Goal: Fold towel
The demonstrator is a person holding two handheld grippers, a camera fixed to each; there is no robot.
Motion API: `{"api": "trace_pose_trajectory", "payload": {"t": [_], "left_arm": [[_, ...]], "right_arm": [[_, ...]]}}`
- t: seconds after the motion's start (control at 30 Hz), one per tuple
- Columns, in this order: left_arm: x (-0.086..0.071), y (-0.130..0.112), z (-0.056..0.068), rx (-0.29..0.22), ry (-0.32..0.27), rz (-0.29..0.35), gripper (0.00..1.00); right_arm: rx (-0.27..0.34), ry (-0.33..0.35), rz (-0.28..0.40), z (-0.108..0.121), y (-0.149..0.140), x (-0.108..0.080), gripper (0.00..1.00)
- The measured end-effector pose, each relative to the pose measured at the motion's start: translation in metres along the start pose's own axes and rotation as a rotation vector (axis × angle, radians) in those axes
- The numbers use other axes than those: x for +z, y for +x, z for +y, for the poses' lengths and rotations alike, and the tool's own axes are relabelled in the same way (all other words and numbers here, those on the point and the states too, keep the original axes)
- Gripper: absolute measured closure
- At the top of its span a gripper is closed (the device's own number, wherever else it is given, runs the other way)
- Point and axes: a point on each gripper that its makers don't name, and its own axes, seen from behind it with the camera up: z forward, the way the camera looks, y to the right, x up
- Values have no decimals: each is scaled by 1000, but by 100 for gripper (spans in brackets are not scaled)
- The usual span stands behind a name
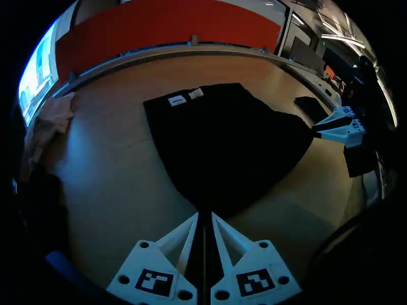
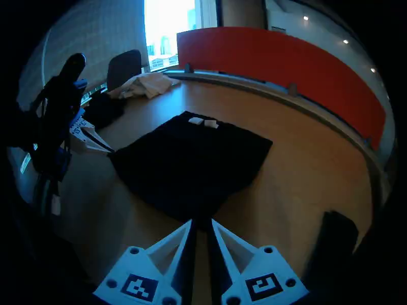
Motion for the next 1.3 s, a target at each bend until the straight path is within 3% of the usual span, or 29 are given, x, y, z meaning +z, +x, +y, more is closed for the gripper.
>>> {"api": "trace_pose_trajectory", "payload": {"t": [0.33,0.7,1.3], "left_arm": [[-13,11,-3,-16,1,10,98],[-43,33,0,-60,-16,40,99],[-92,32,18,-129,-50,54,99]], "right_arm": [[-3,-3,15,2,10,-8,88],[3,-3,45,-1,28,-30,88],[17,26,63,-16,46,-64,88]]}}
